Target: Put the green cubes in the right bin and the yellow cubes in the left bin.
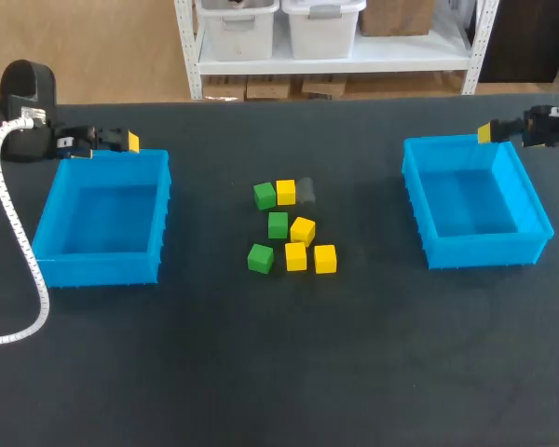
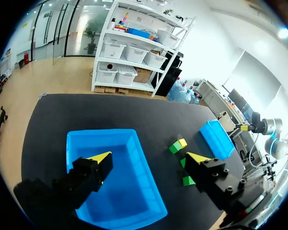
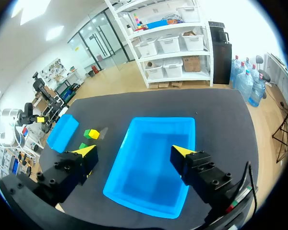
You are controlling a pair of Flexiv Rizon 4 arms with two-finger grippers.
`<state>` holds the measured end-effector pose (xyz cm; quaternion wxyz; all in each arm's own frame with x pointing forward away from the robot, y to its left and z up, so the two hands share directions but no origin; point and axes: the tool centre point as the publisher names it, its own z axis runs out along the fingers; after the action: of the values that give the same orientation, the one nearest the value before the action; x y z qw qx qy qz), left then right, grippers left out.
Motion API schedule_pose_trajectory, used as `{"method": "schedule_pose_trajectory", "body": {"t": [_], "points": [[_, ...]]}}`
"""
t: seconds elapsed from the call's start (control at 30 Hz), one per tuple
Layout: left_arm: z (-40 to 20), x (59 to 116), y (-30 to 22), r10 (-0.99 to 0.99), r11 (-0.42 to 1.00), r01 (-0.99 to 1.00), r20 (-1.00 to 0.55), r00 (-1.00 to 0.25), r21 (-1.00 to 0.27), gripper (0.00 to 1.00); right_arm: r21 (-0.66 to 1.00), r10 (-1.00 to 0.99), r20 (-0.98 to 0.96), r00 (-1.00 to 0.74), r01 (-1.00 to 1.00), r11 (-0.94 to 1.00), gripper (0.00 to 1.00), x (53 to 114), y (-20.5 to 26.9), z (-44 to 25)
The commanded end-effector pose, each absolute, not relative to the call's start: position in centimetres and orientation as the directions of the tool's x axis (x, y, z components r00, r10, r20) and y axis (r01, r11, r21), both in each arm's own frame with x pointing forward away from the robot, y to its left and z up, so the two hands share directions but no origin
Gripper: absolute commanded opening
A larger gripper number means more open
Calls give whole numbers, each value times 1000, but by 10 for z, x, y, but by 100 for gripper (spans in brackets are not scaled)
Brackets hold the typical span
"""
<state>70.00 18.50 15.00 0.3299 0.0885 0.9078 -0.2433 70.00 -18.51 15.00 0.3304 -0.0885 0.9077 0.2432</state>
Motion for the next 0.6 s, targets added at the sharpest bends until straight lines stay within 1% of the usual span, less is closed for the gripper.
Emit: {"method": "schedule_pose_trajectory", "body": {"t": [0.03, 0.37, 0.6], "points": [[150, 700, 185, 0, 866, 321, -642, -767, -383, 100, 360, -12, -647, -762, -320, 876, 100, 704, -182, 155], [150, 700, 185, 0, 866, 321, -642, -767, -383, 100, 282, -95, -635, -767, -344, 896, 100, 720, -158, 180], [150, 700, 185, 0, 866, 321, -642, -767, -383, 100, 222, -182, -597, -781, -379, 898, 100, 726, -115, 193]]}}
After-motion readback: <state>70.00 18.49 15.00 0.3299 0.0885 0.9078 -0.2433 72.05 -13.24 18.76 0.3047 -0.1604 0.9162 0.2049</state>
